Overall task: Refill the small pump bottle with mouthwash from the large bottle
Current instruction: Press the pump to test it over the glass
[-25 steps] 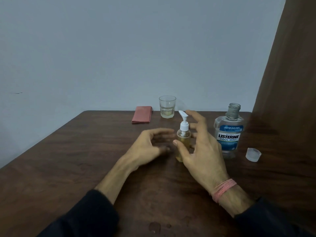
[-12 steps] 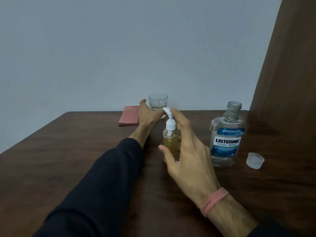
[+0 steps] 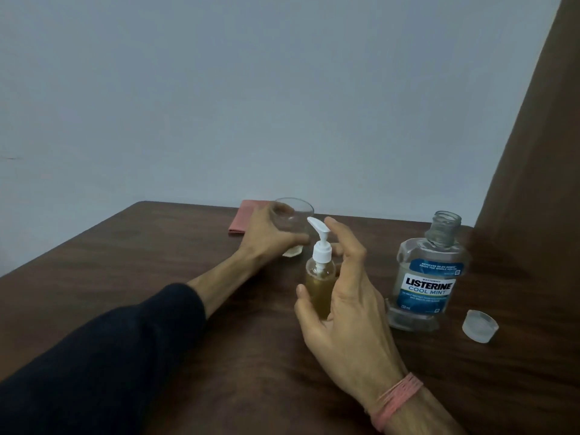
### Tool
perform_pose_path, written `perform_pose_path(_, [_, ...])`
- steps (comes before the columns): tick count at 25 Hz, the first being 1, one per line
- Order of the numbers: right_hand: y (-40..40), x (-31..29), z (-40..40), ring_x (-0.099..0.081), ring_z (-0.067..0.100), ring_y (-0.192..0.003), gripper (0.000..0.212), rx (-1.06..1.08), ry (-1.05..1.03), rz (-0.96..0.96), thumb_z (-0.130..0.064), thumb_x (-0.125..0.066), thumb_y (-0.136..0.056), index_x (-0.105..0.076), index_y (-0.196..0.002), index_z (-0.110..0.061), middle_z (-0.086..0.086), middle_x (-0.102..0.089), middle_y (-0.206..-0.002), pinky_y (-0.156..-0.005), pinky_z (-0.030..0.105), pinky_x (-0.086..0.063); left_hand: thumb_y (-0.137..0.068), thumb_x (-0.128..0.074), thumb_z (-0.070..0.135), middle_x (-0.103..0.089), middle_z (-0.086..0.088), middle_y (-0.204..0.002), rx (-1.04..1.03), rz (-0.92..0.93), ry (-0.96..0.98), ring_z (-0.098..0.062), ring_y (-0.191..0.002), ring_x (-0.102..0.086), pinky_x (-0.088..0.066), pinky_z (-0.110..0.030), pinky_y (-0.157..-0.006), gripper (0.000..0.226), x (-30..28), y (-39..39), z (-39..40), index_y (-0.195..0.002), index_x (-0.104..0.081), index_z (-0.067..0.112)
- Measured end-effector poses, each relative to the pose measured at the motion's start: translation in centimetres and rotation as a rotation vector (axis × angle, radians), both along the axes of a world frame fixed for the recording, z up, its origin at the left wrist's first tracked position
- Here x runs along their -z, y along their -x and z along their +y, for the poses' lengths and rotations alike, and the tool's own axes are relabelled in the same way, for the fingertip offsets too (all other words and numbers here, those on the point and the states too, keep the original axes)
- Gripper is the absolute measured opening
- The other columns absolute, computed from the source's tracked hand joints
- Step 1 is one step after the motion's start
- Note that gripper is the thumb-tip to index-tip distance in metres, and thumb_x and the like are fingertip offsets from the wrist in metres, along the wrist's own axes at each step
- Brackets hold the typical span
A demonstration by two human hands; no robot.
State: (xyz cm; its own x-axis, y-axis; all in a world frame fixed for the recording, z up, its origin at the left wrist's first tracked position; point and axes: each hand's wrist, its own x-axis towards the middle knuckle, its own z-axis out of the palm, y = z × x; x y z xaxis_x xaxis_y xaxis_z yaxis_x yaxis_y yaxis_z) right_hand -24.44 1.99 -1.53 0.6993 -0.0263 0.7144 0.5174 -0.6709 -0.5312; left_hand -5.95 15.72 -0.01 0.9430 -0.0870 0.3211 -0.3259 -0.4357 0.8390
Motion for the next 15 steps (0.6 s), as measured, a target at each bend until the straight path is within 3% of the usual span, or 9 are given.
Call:
perform_pose_path(2, [0.1, -0.1, 0.2, -0.069, 0.009, -0.095, 0.102, -0.016, -0.009, 0.024, -0.015, -0.077, -0.090, -0.012, -0.158, -0.056, -0.017, -0.054, -0.146, -0.098, 0.017, -0.051, -0.067, -0.104, 0.023, -0.077, 0.009, -0.126, 0.088, -0.059, -0.063, -0.005, -0.118, -0.078, -0.065, -0.030, -0.104, 0.071, 0.0, 3.6, 2.8, -0.129, -0.071, 0.026])
perform_pose_path(4, [0.4, -0.3, 0.4, -0.065, 0.004, -0.089, 0.101, -0.033, -0.001, 0.061, -0.016, -0.075, -0.092, -0.010, -0.160, -0.053, -0.015, -0.058, -0.143, -0.095, 0.018, -0.051, -0.072, -0.103, 0.012, -0.077, 0.011, -0.125, 0.088, -0.135, -0.135, 0.000, -0.117, -0.076, -0.061, -0.019, -0.102, 0.070, 0.1, 7.6, 5.1, -0.131, -0.069, 0.028])
perform_pose_path(7, [1.0, -0.7, 0.9, -0.066, 0.007, -0.083, 0.101, -0.058, 0.001, 0.133, -0.018, -0.072, -0.096, -0.005, -0.160, -0.057, -0.012, -0.064, -0.132, -0.091, 0.024, -0.053, -0.069, -0.100, 0.016, -0.078, 0.012, -0.122, 0.045, -0.211, -0.132, -0.002, -0.114, -0.078, -0.064, -0.029, -0.105, 0.072, 0.4, 11.2, 6.8, -0.131, -0.067, 0.030])
perform_pose_path(9, [1.0, -0.8, 0.9, -0.064, 0.002, -0.074, 0.100, -0.057, -0.030, 0.135, -0.016, -0.072, -0.093, -0.008, -0.157, -0.058, -0.018, -0.063, -0.123, -0.084, 0.022, -0.053, -0.065, -0.099, 0.023, -0.078, 0.013, -0.123, 0.026, -0.257, -0.121, -0.003, -0.116, -0.078, -0.066, -0.031, -0.103, 0.075, 0.4, 12.0, 6.6, -0.132, -0.066, 0.031])
perform_pose_path(13, [1.3, -1.0, 0.7, -0.063, 0.006, -0.064, 0.093, -0.044, -0.040, 0.101, -0.011, -0.071, -0.085, -0.022, -0.152, -0.052, -0.015, -0.062, -0.089, -0.066, 0.014, -0.045, -0.064, -0.099, 0.019, -0.075, 0.019, -0.118, 0.009, -0.340, -0.103, 0.007, -0.108, -0.076, -0.060, -0.011, -0.086, 0.077, 0.4, 13.0, 6.4, -0.133, -0.064, 0.027])
perform_pose_path(15, [1.6, -1.0, 0.9, -0.063, 0.008, -0.065, 0.089, -0.068, -0.024, 0.069, -0.009, -0.071, -0.083, -0.027, -0.146, -0.054, -0.018, -0.061, -0.082, -0.061, 0.013, -0.043, -0.063, -0.098, 0.031, -0.074, 0.019, -0.118, 0.001, -0.383, -0.119, -0.001, -0.108, -0.077, -0.065, -0.024, -0.090, 0.078, 0.5, 13.2, 6.7, -0.132, -0.064, 0.032])
